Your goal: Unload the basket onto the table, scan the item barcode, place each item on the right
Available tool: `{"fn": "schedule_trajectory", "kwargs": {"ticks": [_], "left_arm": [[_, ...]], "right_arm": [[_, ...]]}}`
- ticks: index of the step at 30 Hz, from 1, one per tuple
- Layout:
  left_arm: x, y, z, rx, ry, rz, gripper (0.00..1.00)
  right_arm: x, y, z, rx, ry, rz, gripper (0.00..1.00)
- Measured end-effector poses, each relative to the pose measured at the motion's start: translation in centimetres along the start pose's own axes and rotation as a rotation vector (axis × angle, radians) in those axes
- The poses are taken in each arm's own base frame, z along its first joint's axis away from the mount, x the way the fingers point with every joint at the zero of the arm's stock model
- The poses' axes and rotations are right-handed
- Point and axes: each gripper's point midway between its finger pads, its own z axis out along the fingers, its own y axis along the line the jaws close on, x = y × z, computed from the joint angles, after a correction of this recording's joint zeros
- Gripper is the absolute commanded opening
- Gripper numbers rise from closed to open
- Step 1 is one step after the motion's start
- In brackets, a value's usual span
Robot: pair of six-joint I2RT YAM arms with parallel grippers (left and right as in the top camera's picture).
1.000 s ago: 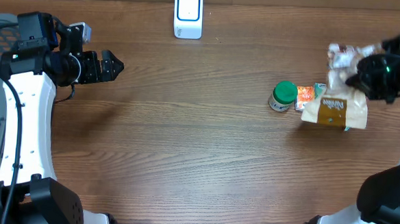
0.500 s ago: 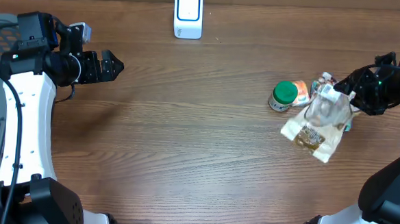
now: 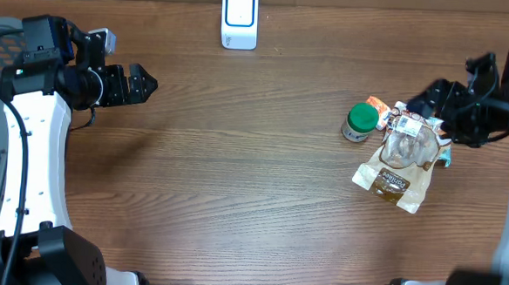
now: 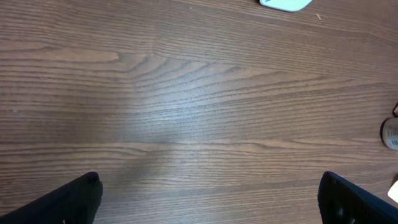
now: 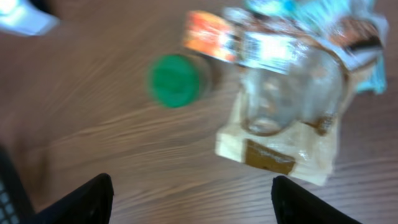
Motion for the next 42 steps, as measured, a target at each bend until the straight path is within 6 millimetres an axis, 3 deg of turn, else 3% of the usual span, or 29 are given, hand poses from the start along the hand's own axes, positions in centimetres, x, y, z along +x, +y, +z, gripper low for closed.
{"fn": "schedule_trajectory", "kwargs": {"ticks": [3, 5, 8, 12, 20, 22, 27, 31, 36, 42], "left_arm": [[0.0, 0.0, 0.0, 0.0, 0.0, 0.0, 0.99], [0.0, 0.0, 0.0, 0.0, 0.0, 0.0, 1.0], [0.0, 0.0, 0.0, 0.0, 0.0, 0.0, 1.0], [0.0, 0.0, 0.0, 0.0, 0.0, 0.0, 1.0], [0.0, 0.0, 0.0, 0.0, 0.0, 0.0, 1.0], [0.0, 0.0, 0.0, 0.0, 0.0, 0.0, 0.99], [0.0, 0.0, 0.0, 0.0, 0.0, 0.0, 1.0], [0.0, 0.0, 0.0, -0.001, 0.0, 0.0, 1.0], [0.0, 0.1, 0.0, -0.004, 0.0, 0.0, 0.99], [0.0, 0.1, 0.0, -0.004, 0.0, 0.0, 0.99]], "right_arm": [[2.4, 4.6, -4.5, -0.051, -0.096, -0.154, 1.0], [5.2, 7.1, -7.1, -0.094, -0.133, -0.242, 1.0], [8.3, 8.8, -9.6, -0.138, -0.171, -0.322, 1.0], [9.8, 9.5, -11.3, -0.163, -0.218, -0.368, 1.0], [11.1, 8.9, -11.3, -0.152, -0.177, -0.354, 1.0], [10.2, 9.4, -11.6, -0.16, -0.22, -0.37, 1.0], [5.3, 11.5, -12.3, -0.202, -0.445, -0.463, 1.0], [3.8, 12.8, -11.6, -0.245, -0.606, -0.561, 1.0], [4.5, 12.5, -11.2, -0.296, -0.855, -0.654, 1.0], [7.6, 9.3, -8.8, -0.288, -1.053, -0.677, 1.0]]}}
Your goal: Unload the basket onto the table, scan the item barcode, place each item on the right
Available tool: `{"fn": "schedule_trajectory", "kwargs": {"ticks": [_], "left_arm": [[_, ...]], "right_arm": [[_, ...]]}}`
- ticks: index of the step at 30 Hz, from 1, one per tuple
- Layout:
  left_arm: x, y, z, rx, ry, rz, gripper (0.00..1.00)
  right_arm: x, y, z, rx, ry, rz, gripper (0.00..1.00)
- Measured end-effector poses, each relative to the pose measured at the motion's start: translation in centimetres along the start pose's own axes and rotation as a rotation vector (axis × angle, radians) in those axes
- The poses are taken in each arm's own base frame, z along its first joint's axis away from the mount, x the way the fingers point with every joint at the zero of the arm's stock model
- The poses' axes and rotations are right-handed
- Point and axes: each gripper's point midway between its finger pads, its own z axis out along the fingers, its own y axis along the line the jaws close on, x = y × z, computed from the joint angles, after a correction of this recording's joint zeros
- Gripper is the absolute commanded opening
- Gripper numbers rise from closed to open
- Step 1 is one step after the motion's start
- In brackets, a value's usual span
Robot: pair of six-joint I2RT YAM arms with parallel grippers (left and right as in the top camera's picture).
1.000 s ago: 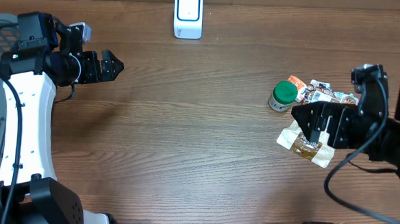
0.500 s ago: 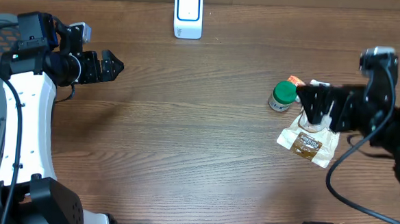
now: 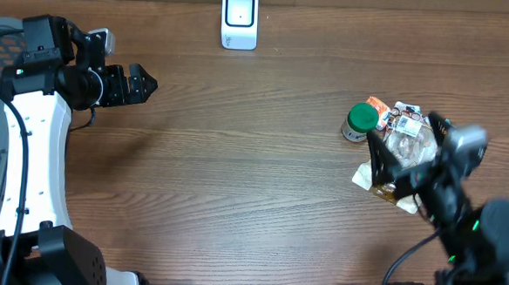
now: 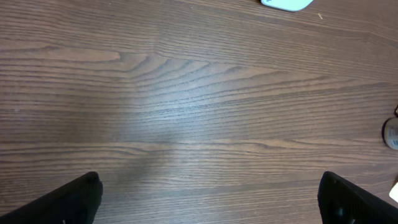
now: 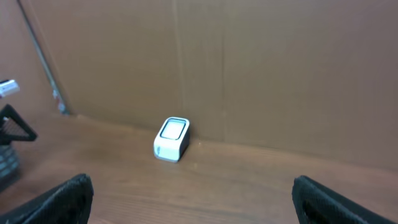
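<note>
A white barcode scanner (image 3: 239,19) stands at the table's far edge, and it also shows as the scanner (image 5: 171,139) in the right wrist view. A small pile lies at the right: a green-lidded bottle (image 3: 360,121), a clear snack bag (image 3: 404,149) with a brown label, and an orange packet (image 3: 378,105). My right gripper (image 3: 383,162) hangs over the bag's near-left side, open and holding nothing. Its camera looks level toward the scanner, with the right gripper (image 5: 199,205) spread wide. My left gripper (image 3: 146,84) is open at the far left, over bare wood, and shows as the left gripper (image 4: 211,202).
A cardboard wall (image 5: 249,68) stands behind the table's far edge. The bottle's rim (image 4: 390,132) and the scanner's base (image 4: 286,4) just show at the edges of the left wrist view. The left arm's body (image 3: 29,104) fills the left side.
My right arm was at the table's right edge, looking down on the pile. It now reaches in from the front right, with its camera level toward the scanner. The left arm and the items have not moved.
</note>
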Motion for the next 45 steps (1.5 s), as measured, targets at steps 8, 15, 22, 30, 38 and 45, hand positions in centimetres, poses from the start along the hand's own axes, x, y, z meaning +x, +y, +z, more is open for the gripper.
{"fn": "schedule_trajectory", "kwargs": {"ticks": [8, 15, 22, 30, 38, 45], "left_arm": [[0.0, 0.0, 0.0, 0.0, -0.001, 0.0, 1.0], [0.0, 0.0, 0.0, 0.0, 0.0, 0.0, 0.99], [0.0, 0.0, 0.0, 0.0, 0.0, 0.0, 0.99], [0.0, 0.0, 0.0, 0.0, 0.0, 0.0, 1.0], [0.0, 0.0, 0.0, 0.0, 0.0, 0.0, 0.99], [0.0, 0.0, 0.0, 0.0, 0.0, 0.0, 1.0]], "right_arm": [[7.7, -0.6, -1.3, 0.034, -0.137, -0.041, 1.0], [13.0, -0.2, -0.5, 0.014, -0.151, -0.04, 1.0], [15.5, -0.4, -0.6, 0.034, -0.065, -0.017, 1.0], [16.4, -0.8, -0.8, 0.059, -0.033, -0.01, 1.0], [16.4, -0.8, -0.8, 0.057, -0.033, -0.01, 1.0], [16.4, -0.8, -0.8, 0.057, -0.033, -0.009, 1.0]]}}
